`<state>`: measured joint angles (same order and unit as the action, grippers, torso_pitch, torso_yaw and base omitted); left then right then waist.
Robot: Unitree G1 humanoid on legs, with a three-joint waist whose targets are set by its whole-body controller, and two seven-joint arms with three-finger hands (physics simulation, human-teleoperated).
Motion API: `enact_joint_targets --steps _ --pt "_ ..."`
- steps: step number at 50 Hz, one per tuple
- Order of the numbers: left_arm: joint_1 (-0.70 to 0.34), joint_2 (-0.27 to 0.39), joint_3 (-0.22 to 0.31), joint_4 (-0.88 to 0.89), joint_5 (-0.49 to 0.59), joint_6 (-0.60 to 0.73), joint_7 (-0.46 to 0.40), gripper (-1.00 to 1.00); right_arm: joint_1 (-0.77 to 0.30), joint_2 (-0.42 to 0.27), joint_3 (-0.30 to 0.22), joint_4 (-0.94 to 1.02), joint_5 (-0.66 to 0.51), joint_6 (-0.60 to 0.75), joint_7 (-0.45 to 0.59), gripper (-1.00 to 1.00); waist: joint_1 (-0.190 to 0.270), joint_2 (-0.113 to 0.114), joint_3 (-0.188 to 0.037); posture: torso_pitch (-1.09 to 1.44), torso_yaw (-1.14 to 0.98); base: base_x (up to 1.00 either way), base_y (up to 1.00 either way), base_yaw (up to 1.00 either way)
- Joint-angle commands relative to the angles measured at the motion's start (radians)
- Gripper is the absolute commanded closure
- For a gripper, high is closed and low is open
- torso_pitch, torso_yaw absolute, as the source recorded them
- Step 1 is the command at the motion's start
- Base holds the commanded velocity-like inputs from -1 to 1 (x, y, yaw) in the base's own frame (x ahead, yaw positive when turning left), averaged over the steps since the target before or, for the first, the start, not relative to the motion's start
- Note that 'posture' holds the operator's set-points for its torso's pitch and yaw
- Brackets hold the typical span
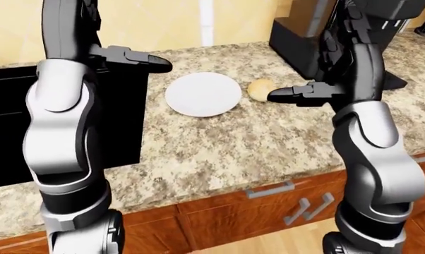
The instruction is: Place the pastries on the plates.
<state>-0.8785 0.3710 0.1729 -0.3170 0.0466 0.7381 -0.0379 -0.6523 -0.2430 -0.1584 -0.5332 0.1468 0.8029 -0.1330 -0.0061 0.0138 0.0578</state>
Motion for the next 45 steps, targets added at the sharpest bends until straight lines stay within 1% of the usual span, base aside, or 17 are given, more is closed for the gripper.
enact_joint_targets --steps 1,7,8,19,20,22,29,30,31,32,33,35,37,38,39,40,45 --pt "-0.034 0.016 0.015 -0.025 0.011 -0.032 0.011 -1.00 -0.032 -0.008 0.000 -0.032 -0.012 -0.041 0.012 -1.00 0.003 -0.007 -0.031 0.00 0.00 0.00 0.00 0.00" --pt "-0.035 0.015 0.015 -0.020 0.011 -0.036 0.012 -1.00 -0.030 -0.003 -0.004 -0.039 -0.006 -0.036 0.020 -1.00 0.007 -0.011 -0.035 0.00 0.00 0.00 0.00 0.00" --pt "-0.032 0.015 0.016 -0.022 0.012 -0.037 0.012 -1.00 -0.027 -0.002 -0.006 -0.039 -0.005 -0.038 0.023 -1.00 0.012 -0.008 -0.056 0.00 0.00 0.00 0.00 0.12" --pt "-0.017 0.015 0.020 -0.046 0.016 -0.024 0.012 -1.00 -0.023 -0.001 -0.005 -0.039 -0.016 -0.037 0.021 -1.00 0.026 -0.027 -0.037 0.00 0.00 0.00 0.00 0.30" --pt "-0.015 0.017 0.018 -0.051 0.017 -0.020 0.009 -1.00 -0.024 -0.004 -0.001 -0.037 -0.026 -0.035 0.020 -1.00 0.021 -0.030 -0.023 0.00 0.00 0.00 0.00 0.00" --pt "-0.011 0.016 0.021 -0.055 0.016 -0.019 0.011 -1.00 -0.026 0.000 0.000 -0.033 -0.032 -0.027 0.020 -1.00 0.026 -0.020 -0.037 0.00 0.00 0.00 0.00 0.00" --pt "-0.006 0.016 0.022 -0.059 0.013 -0.018 0.012 -1.00 -0.031 0.007 -0.006 -0.040 -0.030 -0.030 0.029 -1.00 0.016 -0.012 -0.038 0.00 0.00 0.00 0.00 0.00" --pt "-0.006 0.016 0.023 -0.060 0.013 -0.018 0.012 -1.00 -0.030 0.005 -0.006 -0.043 -0.029 -0.028 0.031 -1.00 0.016 -0.008 -0.062 0.00 0.00 0.11 -0.04 0.00" --pt "-0.007 0.017 0.024 -0.061 0.012 -0.016 0.012 -1.00 -0.031 0.004 -0.007 -0.045 -0.028 -0.026 0.030 -1.00 0.017 -0.005 -0.049 0.00 0.00 0.41 -0.15 0.00" --pt "-0.007 0.018 0.024 -0.062 0.012 -0.015 0.012 -1.00 -0.032 0.006 -0.010 -0.046 -0.023 -0.023 0.028 -1.00 0.016 0.001 -0.009 0.00 0.00 0.44 -0.16 0.00" --pt "-0.007 0.018 0.024 -0.061 0.012 -0.016 0.013 -1.00 -0.030 0.002 -0.009 -0.045 -0.025 -0.024 0.029 -1.00 0.014 0.009 0.000 0.00 0.00 0.44 -0.15 0.00" --pt "-0.009 0.019 0.024 -0.060 0.012 -0.015 0.012 -1.00 -0.027 0.000 -0.002 -0.046 -0.029 -0.026 0.031 -1.00 0.014 0.019 -0.009 0.00 0.00 0.40 -0.09 0.00" --pt "-0.013 0.022 0.024 -0.058 0.013 -0.013 0.011 -1.00 -0.028 0.003 -0.001 -0.039 -0.033 -0.033 0.029 -1.00 0.021 -0.023 -0.011 0.00 0.00 0.13 0.00 0.00" --pt "-0.016 0.023 0.023 -0.057 0.014 -0.012 0.010 -1.00 -0.032 0.003 0.001 -0.033 -0.036 -0.031 0.029 -1.00 0.021 -0.038 -0.036 0.00 0.00 0.00 0.00 0.00" --pt "-0.017 0.023 0.023 -0.057 0.013 -0.011 0.009 -1.00 -0.031 0.003 0.002 -0.032 -0.039 -0.034 0.030 -1.00 0.015 -0.060 -0.039 0.00 0.00 0.00 0.00 0.00" --pt "-0.019 0.023 0.022 -0.056 0.013 -0.011 0.008 -1.00 -0.033 0.003 0.002 -0.029 -0.041 -0.032 0.030 -1.00 0.021 -0.037 -0.026 0.00 0.00 0.00 0.00 0.00" --pt "-0.025 0.022 0.019 -0.046 0.018 -0.017 0.008 -1.00 -0.031 0.006 -0.003 -0.038 -0.039 -0.026 0.037 -1.00 0.013 -0.032 -0.029 0.00 0.00 0.00 0.00 0.00"
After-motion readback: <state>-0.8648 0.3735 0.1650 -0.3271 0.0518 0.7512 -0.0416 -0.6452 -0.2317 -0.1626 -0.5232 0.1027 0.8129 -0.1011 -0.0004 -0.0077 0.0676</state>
